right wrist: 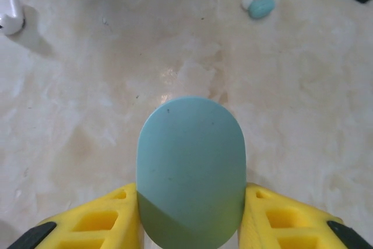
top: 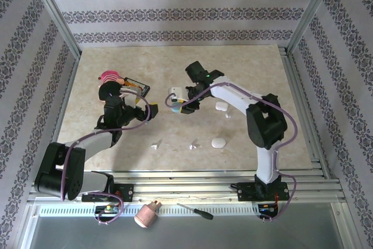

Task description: Insert wireless bluetooth earbuds into charging case

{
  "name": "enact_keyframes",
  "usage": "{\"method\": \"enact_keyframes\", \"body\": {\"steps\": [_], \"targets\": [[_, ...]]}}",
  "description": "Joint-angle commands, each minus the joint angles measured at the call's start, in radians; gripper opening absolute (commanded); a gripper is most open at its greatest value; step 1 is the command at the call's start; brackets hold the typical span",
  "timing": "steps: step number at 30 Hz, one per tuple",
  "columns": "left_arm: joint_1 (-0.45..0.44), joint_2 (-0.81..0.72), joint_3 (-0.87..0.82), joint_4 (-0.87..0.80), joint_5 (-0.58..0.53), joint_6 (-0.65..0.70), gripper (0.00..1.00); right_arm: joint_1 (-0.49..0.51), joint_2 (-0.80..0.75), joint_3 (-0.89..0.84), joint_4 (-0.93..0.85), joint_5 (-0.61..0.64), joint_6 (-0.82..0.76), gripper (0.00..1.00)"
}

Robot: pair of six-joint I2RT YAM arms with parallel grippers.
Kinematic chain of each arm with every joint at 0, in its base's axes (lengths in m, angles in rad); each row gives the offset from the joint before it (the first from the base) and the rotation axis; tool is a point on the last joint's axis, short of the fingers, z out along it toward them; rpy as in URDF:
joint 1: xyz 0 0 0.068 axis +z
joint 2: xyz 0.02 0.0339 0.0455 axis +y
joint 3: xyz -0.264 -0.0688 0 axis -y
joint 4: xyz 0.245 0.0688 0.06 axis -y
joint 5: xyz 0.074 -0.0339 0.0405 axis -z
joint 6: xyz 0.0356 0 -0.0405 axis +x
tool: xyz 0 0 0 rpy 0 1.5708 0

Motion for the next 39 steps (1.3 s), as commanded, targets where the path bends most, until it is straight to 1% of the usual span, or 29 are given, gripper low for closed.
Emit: {"method": "enact_keyframes", "body": {"steps": [1, 2, 7, 9, 12, 15, 19, 22, 28, 39], "targets": [[-0.036, 0.03, 0.061, 0.08, 0.18, 0.109, 0.99, -0.04, -0.075, -0.056, -0.019, -0.081, 0.071, 0.35], [-0.049, 0.039, 0.077, 0.045, 0.21, 0.135, 0.99, -0.049, -0.09, -0.06, -0.038, -0.094, 0.079, 0.34], [-0.147, 0.081, 0.151, -0.095, 0.324, 0.354, 0.99, -0.075, -0.173, -0.098, -0.089, -0.118, 0.106, 0.34], [-0.17, 0.102, 0.177, -0.106, 0.372, 0.38, 1.0, -0.077, -0.2, -0.107, -0.102, -0.123, 0.107, 0.34], [-0.208, 0.123, 0.214, -0.118, 0.428, 0.392, 0.97, -0.075, -0.239, -0.118, -0.116, -0.145, 0.105, 0.34], [-0.235, 0.129, 0.221, -0.075, 0.474, 0.366, 0.96, -0.074, -0.279, -0.128, -0.135, -0.193, 0.097, 0.33], [-0.249, 0.14, 0.225, -0.044, 0.522, 0.326, 0.92, -0.07, -0.332, -0.146, -0.138, -0.242, 0.084, 0.33], [-0.257, 0.149, 0.227, -0.01, 0.526, 0.279, 0.87, -0.066, -0.355, -0.151, -0.129, -0.266, 0.082, 0.33], [-0.262, 0.18, 0.229, 0.111, 0.527, 0.178, 0.84, -0.06, -0.359, -0.146, -0.12, -0.295, 0.082, 0.33], [-0.262, 0.186, 0.24, 0.154, 0.56, 0.147, 0.77, -0.049, -0.337, -0.139, -0.134, -0.3, 0.085, 0.3]]}}
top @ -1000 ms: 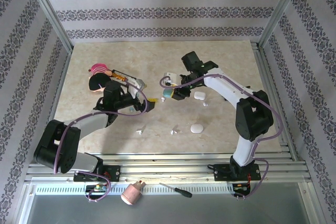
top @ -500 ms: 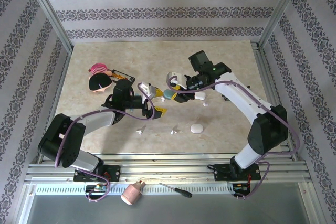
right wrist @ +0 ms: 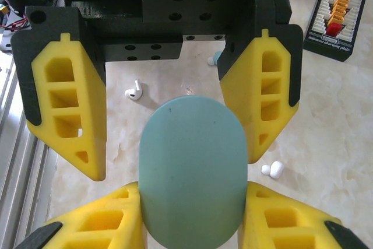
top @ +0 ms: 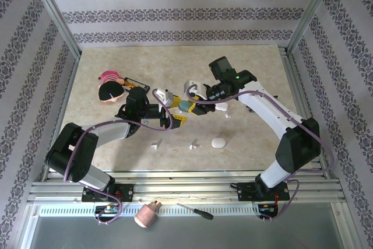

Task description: Insert wireless bluetooth earbuds into charging case

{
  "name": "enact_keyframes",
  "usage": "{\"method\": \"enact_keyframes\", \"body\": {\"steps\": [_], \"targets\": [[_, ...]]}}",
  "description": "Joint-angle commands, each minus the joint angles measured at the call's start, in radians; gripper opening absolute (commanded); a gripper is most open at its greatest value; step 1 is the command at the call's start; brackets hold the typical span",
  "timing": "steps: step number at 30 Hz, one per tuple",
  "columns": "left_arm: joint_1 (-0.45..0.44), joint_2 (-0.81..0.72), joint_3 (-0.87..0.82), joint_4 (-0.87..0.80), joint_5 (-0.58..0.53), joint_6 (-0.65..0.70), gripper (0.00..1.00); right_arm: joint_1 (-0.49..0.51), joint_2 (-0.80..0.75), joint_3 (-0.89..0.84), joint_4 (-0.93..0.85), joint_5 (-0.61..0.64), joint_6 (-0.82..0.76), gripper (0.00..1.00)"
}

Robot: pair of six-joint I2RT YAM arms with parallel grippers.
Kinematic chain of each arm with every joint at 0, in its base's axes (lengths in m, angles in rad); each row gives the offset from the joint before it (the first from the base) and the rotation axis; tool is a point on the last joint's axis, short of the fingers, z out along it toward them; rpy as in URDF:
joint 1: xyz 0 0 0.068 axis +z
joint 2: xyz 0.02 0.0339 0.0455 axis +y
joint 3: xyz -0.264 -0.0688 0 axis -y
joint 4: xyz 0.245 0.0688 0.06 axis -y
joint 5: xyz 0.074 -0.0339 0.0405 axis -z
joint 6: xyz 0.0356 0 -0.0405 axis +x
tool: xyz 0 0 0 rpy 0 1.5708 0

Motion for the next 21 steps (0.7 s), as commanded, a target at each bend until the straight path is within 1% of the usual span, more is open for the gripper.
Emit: {"method": "enact_keyframes", "body": {"steps": [1, 4, 11, 14, 19, 21], "targets": [[-0.016, 0.0, 0.024, 0.065, 0.039, -0.022, 0.76, 0.014, 0.007, -0.003, -0.022, -0.044, -0.009, 0.3], [-0.017, 0.001, 0.026, 0.064, 0.043, -0.023, 0.73, 0.016, 0.012, 0.0, -0.031, -0.044, -0.011, 0.3], [-0.016, 0.007, 0.033, 0.064, 0.06, -0.031, 0.58, 0.016, 0.016, 0.002, -0.041, -0.039, -0.015, 0.3], [-0.017, 0.013, 0.035, 0.071, 0.069, -0.04, 0.55, 0.016, 0.019, 0.003, -0.041, -0.038, -0.015, 0.3], [-0.016, 0.018, 0.033, 0.082, 0.078, -0.046, 0.46, 0.017, 0.016, 0.002, -0.033, -0.043, -0.01, 0.3], [-0.017, 0.019, 0.033, 0.083, 0.079, -0.047, 0.46, 0.015, 0.012, -0.001, -0.024, -0.049, -0.009, 0.3]]}}
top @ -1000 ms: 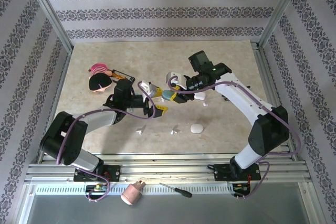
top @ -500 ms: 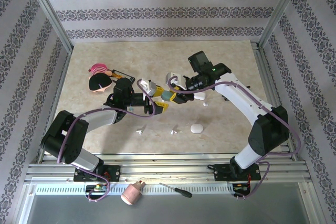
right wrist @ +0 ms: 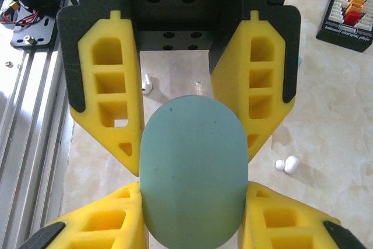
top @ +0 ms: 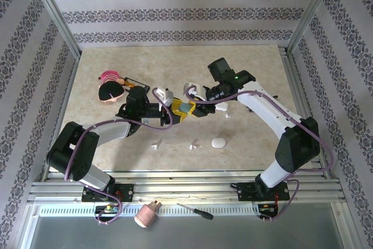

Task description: Insert wireless bluetooth earbuds into charging case

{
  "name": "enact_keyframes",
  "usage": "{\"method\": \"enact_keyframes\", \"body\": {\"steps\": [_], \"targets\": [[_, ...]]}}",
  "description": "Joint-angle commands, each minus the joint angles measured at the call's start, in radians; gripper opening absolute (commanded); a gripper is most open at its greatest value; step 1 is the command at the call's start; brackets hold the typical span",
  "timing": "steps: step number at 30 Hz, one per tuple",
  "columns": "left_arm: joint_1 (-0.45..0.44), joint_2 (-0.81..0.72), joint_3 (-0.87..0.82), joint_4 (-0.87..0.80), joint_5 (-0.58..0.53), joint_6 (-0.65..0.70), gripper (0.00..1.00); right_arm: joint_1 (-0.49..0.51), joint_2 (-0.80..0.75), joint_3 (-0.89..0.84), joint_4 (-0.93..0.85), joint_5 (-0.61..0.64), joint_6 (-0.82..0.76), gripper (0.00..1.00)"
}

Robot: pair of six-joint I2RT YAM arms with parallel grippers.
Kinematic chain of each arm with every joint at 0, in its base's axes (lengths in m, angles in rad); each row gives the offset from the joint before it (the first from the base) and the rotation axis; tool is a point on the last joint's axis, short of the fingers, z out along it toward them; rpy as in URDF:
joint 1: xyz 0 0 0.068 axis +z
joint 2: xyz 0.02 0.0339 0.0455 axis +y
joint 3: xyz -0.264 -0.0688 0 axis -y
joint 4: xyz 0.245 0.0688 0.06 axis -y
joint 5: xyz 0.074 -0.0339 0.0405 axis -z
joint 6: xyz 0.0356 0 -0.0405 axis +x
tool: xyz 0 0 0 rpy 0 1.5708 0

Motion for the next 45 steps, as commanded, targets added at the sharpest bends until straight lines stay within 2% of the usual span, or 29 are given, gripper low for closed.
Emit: {"method": "enact_keyframes", "body": {"steps": [1, 3, 4, 7, 12, 17, 19, 21, 26, 32, 34, 37, 38, 39, 45], "targets": [[-0.017, 0.008, 0.023, 0.053, 0.041, -0.011, 0.47, 0.007, 0.004, -0.003, 0.016, -0.053, -0.007, 0.3], [-0.017, 0.01, 0.018, 0.064, 0.033, -0.012, 0.58, 0.005, -0.002, -0.009, 0.022, -0.061, -0.006, 0.3], [-0.016, 0.01, 0.014, 0.069, 0.033, -0.012, 0.59, 0.004, -0.005, -0.012, 0.026, -0.062, -0.003, 0.3], [-0.017, 0.015, 0.016, 0.072, 0.034, -0.014, 0.59, -0.002, -0.012, -0.02, 0.035, -0.061, 0.002, 0.3], [-0.017, 0.022, 0.02, 0.069, 0.04, -0.016, 0.52, -0.003, -0.011, -0.026, 0.039, -0.064, 0.005, 0.29], [-0.017, 0.024, 0.014, 0.069, 0.036, -0.009, 0.54, -0.004, -0.016, -0.03, 0.044, -0.061, 0.009, 0.29], [-0.016, 0.024, 0.015, 0.069, 0.037, -0.006, 0.59, -0.006, -0.018, -0.03, 0.046, -0.063, 0.009, 0.29], [-0.016, 0.022, 0.015, 0.066, 0.037, -0.003, 0.6, -0.008, -0.018, -0.029, 0.047, -0.066, 0.009, 0.29], [-0.016, 0.022, 0.027, 0.056, 0.052, -0.003, 0.46, -0.007, -0.011, -0.024, 0.041, -0.067, 0.008, 0.29], [-0.016, 0.024, 0.024, 0.059, 0.059, 0.006, 0.46, -0.011, -0.015, -0.023, 0.041, -0.059, 0.01, 0.29], [-0.016, 0.022, 0.024, 0.065, 0.062, 0.003, 0.38, -0.012, -0.016, -0.022, 0.042, -0.057, 0.011, 0.3], [-0.016, 0.023, 0.019, 0.099, 0.073, -0.016, 0.28, -0.011, -0.021, -0.028, 0.058, -0.056, 0.017, 0.38], [-0.016, 0.022, 0.019, 0.111, 0.077, -0.026, 0.26, -0.011, -0.025, -0.033, 0.071, -0.051, 0.021, 0.44], [-0.016, 0.024, 0.018, 0.121, 0.082, -0.034, 0.25, -0.012, -0.027, -0.038, 0.086, -0.042, 0.029, 0.49], [-0.016, 0.026, 0.012, 0.155, 0.093, -0.056, 0.25, -0.016, -0.029, -0.048, 0.112, -0.02, 0.043, 0.59]]}}
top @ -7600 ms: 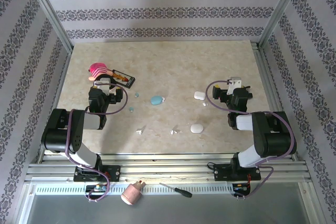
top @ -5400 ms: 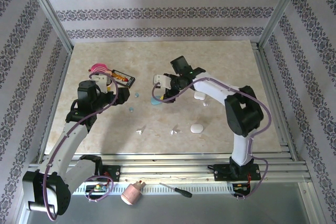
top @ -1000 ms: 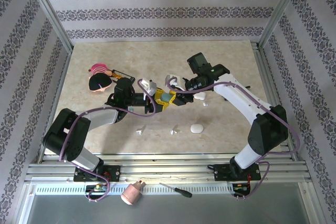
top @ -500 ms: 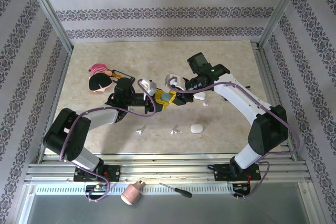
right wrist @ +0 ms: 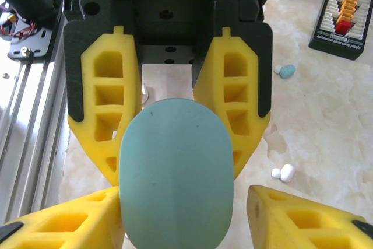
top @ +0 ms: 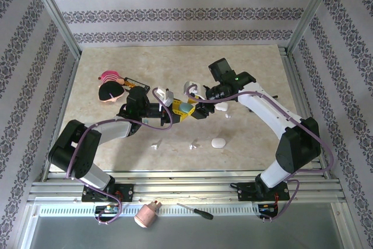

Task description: Insert wireless bluetooth earbuds into charging case

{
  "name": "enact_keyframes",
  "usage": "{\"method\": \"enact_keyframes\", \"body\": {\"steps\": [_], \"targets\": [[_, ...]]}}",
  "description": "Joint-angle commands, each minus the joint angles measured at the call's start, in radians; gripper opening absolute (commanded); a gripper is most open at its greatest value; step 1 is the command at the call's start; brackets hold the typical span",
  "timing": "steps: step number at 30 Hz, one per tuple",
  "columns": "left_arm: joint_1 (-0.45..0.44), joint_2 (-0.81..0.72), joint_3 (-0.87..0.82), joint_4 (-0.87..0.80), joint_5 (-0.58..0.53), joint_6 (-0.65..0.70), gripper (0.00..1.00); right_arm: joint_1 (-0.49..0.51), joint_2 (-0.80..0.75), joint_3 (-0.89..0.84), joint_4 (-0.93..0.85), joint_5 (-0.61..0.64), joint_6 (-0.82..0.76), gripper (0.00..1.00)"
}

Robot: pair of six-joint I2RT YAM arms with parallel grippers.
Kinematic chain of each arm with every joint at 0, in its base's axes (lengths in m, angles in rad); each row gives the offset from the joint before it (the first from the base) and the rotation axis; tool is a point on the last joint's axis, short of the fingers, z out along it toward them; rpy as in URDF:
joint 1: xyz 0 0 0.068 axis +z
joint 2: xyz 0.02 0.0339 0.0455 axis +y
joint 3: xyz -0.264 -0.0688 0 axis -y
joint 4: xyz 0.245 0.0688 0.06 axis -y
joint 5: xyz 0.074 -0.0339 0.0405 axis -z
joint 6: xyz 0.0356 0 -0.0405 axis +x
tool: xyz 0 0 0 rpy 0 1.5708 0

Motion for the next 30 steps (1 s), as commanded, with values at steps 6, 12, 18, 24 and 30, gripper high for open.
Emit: {"method": "enact_keyframes", "body": {"steps": [6, 12, 18, 24, 30], "targets": [[-0.017, 0.009, 0.008, 0.075, 0.05, -0.003, 0.25, -0.024, -0.044, -0.037, 0.074, 0.018, 0.037, 0.63], [-0.016, -0.008, 0.007, 0.01, 0.042, 0.046, 0.25, -0.043, -0.061, -0.047, 0.098, 0.011, 0.056, 0.67], [-0.015, 0.002, 0.008, 0.007, 0.033, 0.061, 0.25, -0.051, -0.066, -0.06, 0.136, 0.024, 0.082, 0.71], [-0.013, -0.002, 0.006, -0.01, 0.031, 0.071, 0.25, -0.057, -0.098, -0.102, 0.214, 0.039, 0.116, 0.71], [-0.013, -0.001, 0.007, -0.023, 0.029, 0.081, 0.25, -0.062, -0.112, -0.115, 0.23, 0.044, 0.133, 0.71]]}}
